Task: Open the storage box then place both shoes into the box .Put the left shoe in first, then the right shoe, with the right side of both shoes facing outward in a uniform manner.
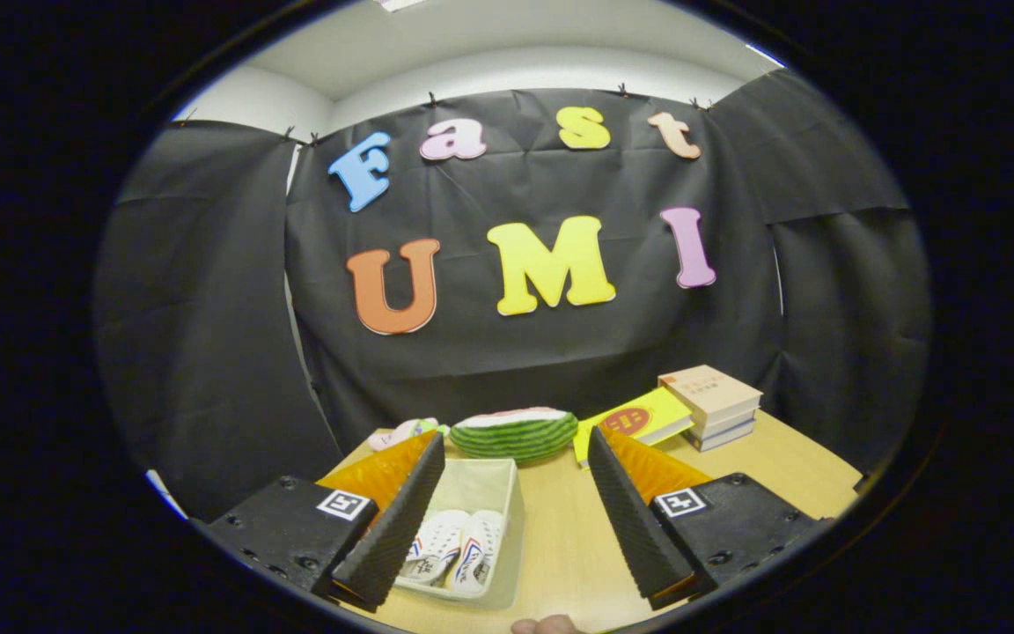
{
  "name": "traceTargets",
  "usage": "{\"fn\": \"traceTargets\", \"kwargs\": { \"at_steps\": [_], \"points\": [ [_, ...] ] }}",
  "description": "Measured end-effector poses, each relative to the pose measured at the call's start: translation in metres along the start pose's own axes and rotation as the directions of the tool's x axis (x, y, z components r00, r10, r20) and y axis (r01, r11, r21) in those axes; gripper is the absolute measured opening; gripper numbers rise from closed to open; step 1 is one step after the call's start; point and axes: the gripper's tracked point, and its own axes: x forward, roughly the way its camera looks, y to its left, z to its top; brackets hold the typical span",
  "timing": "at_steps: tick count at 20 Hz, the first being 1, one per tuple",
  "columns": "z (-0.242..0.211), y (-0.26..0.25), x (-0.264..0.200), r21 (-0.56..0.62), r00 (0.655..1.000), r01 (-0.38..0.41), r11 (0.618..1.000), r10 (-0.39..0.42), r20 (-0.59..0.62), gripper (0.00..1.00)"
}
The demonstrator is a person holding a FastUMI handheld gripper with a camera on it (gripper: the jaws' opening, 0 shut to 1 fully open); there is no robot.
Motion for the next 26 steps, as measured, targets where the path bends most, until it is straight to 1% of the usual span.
{"fn": "traceTargets", "kwargs": {
  "at_steps": [3,5,9,12,16,21,26],
  "points": [
    [0.024,-0.002,-0.021,-0.011,0.999,-0.001,1.0,0.002,0.051,1.0],
    [0.034,-0.01,-0.037,-0.019,0.998,0.027,0.999,-0.026,0.066,1.0],
    [0.064,-0.022,-0.068,-0.061,0.986,0.077,0.995,-0.067,0.155,1.0],
    [0.073,-0.028,-0.092,-0.063,0.979,0.088,0.994,-0.074,0.192,1.0],
    [0.083,-0.032,-0.114,-0.059,0.979,0.056,0.997,-0.044,0.197,1.0],
    [0.096,-0.034,-0.137,-0.054,0.973,0.047,0.997,-0.034,0.228,1.0],
    [0.104,-0.031,-0.157,-0.058,0.97,0.012,0.998,0.003,0.243,1.0]
  ]
}}
